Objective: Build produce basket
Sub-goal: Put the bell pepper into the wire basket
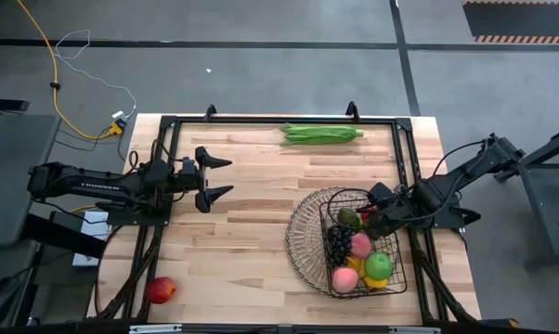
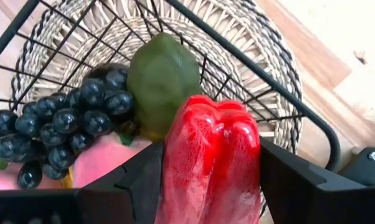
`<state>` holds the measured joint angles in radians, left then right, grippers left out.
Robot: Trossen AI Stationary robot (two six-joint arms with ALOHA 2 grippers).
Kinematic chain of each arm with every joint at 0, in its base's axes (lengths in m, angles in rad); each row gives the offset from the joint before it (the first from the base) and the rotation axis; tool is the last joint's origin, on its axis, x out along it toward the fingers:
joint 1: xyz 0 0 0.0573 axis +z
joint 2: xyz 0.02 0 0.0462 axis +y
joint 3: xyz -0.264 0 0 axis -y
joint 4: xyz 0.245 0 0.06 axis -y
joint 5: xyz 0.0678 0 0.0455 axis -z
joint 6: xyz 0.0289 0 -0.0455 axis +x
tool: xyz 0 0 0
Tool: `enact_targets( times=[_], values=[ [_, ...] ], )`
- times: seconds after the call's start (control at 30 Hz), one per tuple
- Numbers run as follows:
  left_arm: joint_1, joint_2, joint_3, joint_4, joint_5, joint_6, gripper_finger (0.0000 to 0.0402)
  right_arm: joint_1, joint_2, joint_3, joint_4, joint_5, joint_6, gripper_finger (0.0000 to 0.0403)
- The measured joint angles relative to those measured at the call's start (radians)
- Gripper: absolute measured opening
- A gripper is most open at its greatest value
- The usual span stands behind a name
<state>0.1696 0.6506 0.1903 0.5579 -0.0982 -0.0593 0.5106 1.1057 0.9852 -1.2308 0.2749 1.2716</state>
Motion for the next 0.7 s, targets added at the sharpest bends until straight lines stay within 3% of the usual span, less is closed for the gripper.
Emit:
enact_targets(
  times=[0.2, 0.53, 0.6, 0.7],
  values=[
    [0.000, 0.000, 0.000, 0.000, 0.000, 0.000, 0.0362, 0.000, 0.000, 0.000, 0.033, -0.025, -0.016, 0.0228],
    [0.000, 0.000, 0.000, 0.000, 0.000, -0.001, 0.0362, -0.050, 0.000, 0.046, -0.055, -0.038, -0.012, 0.0361],
    [0.000, 0.000, 0.000, 0.000, 0.000, 0.000, 0.0362, -0.058, 0.000, 0.086, -0.083, 0.013, -0.021, 0.0370],
    [0.000, 0.000, 0.000, 0.000, 0.000, 0.000, 0.0362, -0.064, 0.000, 0.156, -0.104, 0.177, -0.031, 0.0372]
  ],
)
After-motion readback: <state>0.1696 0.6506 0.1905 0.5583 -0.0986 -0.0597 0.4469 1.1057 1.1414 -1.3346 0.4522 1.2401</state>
